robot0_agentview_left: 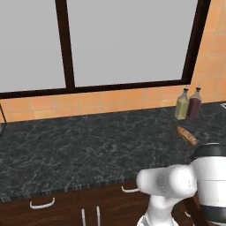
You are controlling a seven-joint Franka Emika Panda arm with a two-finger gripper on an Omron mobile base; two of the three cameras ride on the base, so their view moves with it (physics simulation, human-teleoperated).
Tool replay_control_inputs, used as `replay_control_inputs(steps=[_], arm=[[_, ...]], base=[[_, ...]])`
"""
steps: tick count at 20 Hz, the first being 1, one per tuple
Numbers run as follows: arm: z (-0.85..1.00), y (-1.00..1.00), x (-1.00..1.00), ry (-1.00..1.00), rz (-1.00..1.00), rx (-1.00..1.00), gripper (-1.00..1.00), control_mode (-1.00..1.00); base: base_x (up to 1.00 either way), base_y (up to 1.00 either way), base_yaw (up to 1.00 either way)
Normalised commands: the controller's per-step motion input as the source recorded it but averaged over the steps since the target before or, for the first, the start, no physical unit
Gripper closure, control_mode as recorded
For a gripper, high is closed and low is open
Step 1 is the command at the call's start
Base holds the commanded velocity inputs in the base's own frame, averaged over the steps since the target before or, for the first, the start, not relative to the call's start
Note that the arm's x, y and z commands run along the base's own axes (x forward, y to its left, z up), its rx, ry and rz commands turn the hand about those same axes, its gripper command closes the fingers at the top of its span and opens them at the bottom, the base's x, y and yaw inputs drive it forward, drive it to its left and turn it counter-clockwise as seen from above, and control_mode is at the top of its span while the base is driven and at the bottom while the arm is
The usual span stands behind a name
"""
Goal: Pick the dish brush from the drawer and place it on the counter.
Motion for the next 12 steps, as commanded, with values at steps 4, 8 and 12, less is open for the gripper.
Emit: replay_control_inputs(steps=[4,8,12], arm=[[0.93,0.05,-0.65,0.26,-0.03,0.0,1.0,-1.0],[1.0,0.21,-0.29,-0.16,0.03,-0.01,1.0,-1.0],[1.0,0.13,0.0,-0.4,0.18,0.02,1.0,-1.0]], base=[[0.0,0.0,0.0],[0.0,0.0,0.0],[0.0,0.0,0.0]])
